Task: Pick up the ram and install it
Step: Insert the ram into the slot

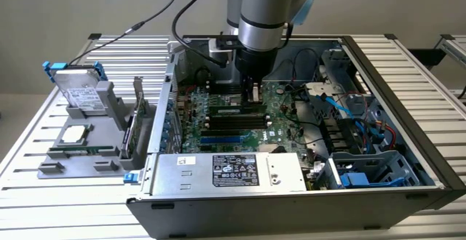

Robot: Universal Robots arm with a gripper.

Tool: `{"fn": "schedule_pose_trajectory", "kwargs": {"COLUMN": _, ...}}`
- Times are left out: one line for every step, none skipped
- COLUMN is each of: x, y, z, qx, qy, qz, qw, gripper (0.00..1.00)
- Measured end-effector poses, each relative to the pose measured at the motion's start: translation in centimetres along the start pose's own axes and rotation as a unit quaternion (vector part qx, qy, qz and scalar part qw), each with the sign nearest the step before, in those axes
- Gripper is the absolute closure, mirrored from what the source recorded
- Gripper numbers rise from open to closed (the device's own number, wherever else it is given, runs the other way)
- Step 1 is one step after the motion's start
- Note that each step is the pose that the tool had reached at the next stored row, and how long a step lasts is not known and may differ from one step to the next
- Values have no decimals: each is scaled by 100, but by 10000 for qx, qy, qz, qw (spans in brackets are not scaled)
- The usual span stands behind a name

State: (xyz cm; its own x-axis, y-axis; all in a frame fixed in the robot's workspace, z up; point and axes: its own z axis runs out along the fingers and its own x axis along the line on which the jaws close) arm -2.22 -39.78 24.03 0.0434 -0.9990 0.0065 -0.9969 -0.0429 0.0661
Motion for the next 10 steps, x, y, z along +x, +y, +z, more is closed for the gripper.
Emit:
{"fn": "schedule_pose_trajectory", "kwargs": {"x": 0, "y": -1, "z": 9, "qx": -9, "qy": 3, "qz": -11, "qw": 10000, "gripper": 85}}
{"fn": "schedule_pose_trajectory", "kwargs": {"x": 0, "y": -1, "z": 11, "qx": -17, "qy": 4, "qz": -17, "qw": 10000, "gripper": 85}}
{"fn": "schedule_pose_trajectory", "kwargs": {"x": 1, "y": 0, "z": 11, "qx": -24, "qy": 6, "qz": -19, "qw": 10000, "gripper": 85}}
{"fn": "schedule_pose_trajectory", "kwargs": {"x": 1, "y": -1, "z": 14, "qx": -30, "qy": 4, "qz": -23, "qw": 10000, "gripper": 85}}
{"fn": "schedule_pose_trajectory", "kwargs": {"x": 1, "y": -2, "z": 21, "qx": -38, "qy": 4, "qz": -26, "qw": 10000, "gripper": 85}}
{"fn": "schedule_pose_trajectory", "kwargs": {"x": 0, "y": -2, "z": 27, "qx": -46, "qy": 8, "qz": -29, "qw": 10000, "gripper": 85}}
{"fn": "schedule_pose_trajectory", "kwargs": {"x": 1, "y": -3, "z": 34, "qx": -56, "qy": 11, "qz": -35, "qw": 10000, "gripper": 85}}
{"fn": "schedule_pose_trajectory", "kwargs": {"x": 2, "y": -3, "z": 40, "qx": -65, "qy": 13, "qz": -41, "qw": 10000, "gripper": 85}}
{"fn": "schedule_pose_trajectory", "kwargs": {"x": 3, "y": -5, "z": 42, "qx": -72, "qy": 17, "qz": -47, "qw": 10000, "gripper": 85}}
{"fn": "schedule_pose_trajectory", "kwargs": {"x": 5, "y": -7, "z": 43, "qx": -73, "qy": 18, "qz": -50, "qw": 10000, "gripper": 85}}
